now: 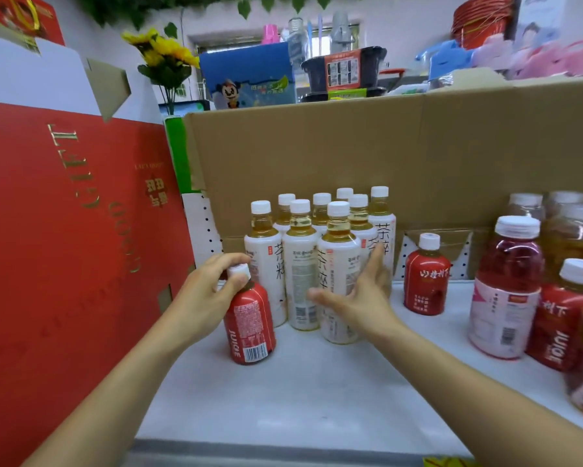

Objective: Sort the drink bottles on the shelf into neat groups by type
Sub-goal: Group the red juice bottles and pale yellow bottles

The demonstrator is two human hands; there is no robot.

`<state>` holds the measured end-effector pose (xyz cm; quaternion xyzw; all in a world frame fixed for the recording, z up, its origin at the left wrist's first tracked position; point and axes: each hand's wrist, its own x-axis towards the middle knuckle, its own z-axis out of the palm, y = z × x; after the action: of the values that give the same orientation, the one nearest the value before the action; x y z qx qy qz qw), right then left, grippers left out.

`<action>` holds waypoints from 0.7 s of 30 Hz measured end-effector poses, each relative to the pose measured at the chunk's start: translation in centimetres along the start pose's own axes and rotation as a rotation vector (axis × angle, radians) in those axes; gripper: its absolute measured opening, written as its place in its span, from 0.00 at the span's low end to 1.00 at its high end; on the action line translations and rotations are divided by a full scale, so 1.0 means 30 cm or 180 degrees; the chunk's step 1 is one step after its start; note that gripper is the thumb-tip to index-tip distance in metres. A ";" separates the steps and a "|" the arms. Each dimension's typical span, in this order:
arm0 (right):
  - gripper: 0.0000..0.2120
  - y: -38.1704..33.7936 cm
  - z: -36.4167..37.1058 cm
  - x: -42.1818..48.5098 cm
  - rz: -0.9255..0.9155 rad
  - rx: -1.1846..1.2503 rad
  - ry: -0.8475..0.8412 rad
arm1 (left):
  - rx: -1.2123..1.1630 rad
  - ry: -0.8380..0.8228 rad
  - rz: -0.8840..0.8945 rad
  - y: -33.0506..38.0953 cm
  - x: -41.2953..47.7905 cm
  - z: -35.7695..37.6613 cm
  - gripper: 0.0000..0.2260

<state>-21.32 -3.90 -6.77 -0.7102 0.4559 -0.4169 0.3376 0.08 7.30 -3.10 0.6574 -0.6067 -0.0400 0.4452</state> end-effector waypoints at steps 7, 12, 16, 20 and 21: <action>0.52 0.042 -0.102 -0.062 -0.0483 0.0296 -0.0912 | 0.0062 -0.0103 0.0249 0.175 -0.091 0.128 0.12; 0.43 0.067 -0.223 -0.186 -0.0651 0.0611 -0.1501 | -0.0089 -0.0291 0.0533 0.337 -0.113 0.274 0.12; 0.30 0.107 -0.329 -0.222 -0.0661 0.0559 -0.1078 | -0.0271 -0.0590 0.0715 0.477 -0.106 0.400 0.11; 0.25 0.178 -0.472 -0.241 -0.0503 0.0334 -0.0583 | -0.1027 -0.0715 0.0399 0.556 -0.011 0.521 0.12; 0.26 0.192 -0.500 -0.247 -0.0452 0.0335 -0.0512 | -0.1091 -0.0652 0.0259 0.562 0.030 0.563 0.14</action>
<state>-38.68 -0.56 -7.46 -0.7532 0.3533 -0.4048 0.3796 -22.54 -0.29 -2.12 0.5394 -0.6591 -0.1913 0.4878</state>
